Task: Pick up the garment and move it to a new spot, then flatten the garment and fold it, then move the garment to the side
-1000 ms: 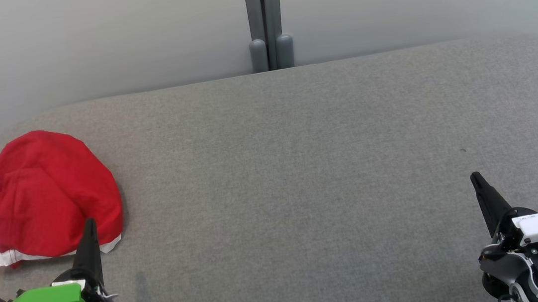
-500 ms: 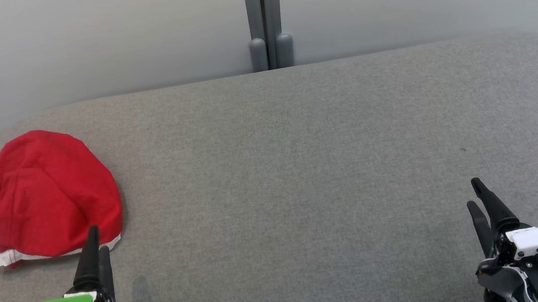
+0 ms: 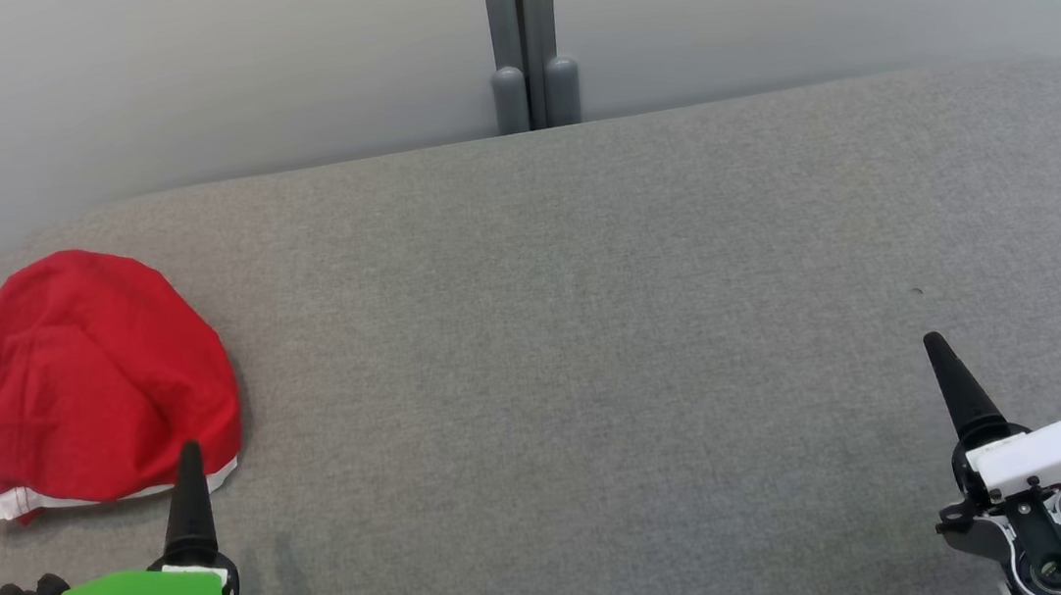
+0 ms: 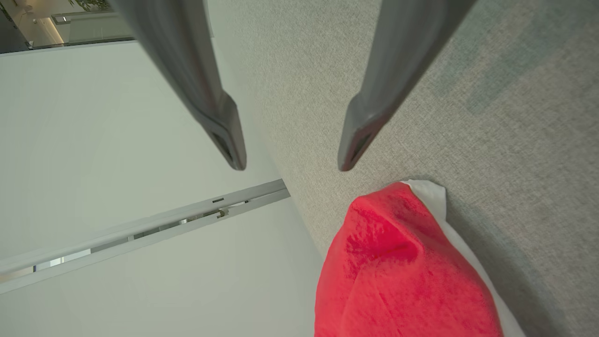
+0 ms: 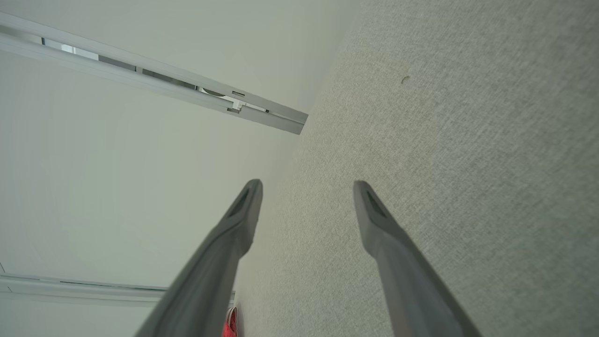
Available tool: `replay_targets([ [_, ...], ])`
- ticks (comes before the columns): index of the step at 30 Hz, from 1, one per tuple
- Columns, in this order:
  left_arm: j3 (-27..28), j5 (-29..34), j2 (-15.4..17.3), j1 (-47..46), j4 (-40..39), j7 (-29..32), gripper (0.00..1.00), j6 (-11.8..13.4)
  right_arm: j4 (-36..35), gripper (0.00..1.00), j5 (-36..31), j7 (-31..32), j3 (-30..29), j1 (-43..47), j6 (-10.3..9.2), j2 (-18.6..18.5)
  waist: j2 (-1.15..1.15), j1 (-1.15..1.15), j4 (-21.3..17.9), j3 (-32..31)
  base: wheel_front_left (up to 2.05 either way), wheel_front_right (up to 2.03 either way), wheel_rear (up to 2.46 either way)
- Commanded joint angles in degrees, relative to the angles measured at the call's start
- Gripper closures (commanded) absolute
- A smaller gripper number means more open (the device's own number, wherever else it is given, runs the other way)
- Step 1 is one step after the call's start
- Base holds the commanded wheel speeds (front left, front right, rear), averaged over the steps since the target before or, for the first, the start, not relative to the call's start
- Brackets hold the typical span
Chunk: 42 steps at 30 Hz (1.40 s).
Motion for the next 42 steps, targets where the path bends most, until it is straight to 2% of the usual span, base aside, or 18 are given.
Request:
replay_targets([
  [1, -0.50, 3.42, 0.92, -2.11, -0.64, -0.69, 0.00, -0.36, -0.84, 0.00, -3.14, -0.76, 0.40, -1.77, 0.02, -0.76, 0.00, 0.00, 0.02, -0.01, 0.00, 0.00, 0.00],
  [19, -4.43, 21.84, 2.30, -2.69, 1.09, -4.59, 0.00, 1.25, 0.06, 0.00, -20.88, -4.72, 2.40, -2.40, 0.02, -0.79, 0.00, 0.00, 0.22, 0.24, 0.00, 0.00, 0.00],
  [42, -10.04, 39.18, 4.31, -2.82, 2.10, -8.67, 0.00, 4.79, 1.40, 0.00, -39.51, -8.81, 5.01, -2.92, 0.03, -0.39, 0.00, 0.00, 0.21, 0.22, 0.00, 0.00, 0.00],
])
